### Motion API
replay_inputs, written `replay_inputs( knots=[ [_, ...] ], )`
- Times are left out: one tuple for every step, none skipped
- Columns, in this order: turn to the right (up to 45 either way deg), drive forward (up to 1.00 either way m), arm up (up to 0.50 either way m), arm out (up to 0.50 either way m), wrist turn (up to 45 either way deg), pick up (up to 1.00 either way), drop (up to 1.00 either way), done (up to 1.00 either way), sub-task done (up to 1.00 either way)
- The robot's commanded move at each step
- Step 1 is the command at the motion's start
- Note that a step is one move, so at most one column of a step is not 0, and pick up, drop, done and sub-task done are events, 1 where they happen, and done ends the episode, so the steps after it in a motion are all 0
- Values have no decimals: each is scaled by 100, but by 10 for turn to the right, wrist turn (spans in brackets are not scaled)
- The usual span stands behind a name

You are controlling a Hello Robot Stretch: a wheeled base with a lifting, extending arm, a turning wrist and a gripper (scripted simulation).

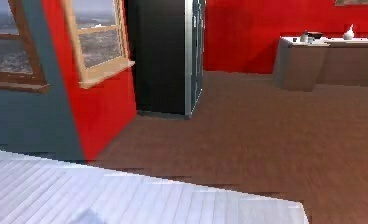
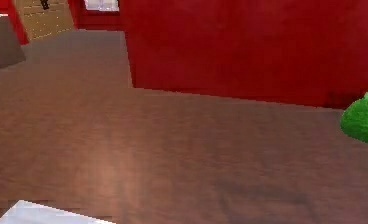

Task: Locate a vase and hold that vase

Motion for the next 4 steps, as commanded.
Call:
replay_inputs(
  knots=[
    [-390,0,0,0,0,0,0,0,0],
    [0,60,0,0,0,0,0,0,0],
    [450,0,0,0,0,0,0,0,0],
    [450,0,0,0,0,0,0,0,0]
  ],
)
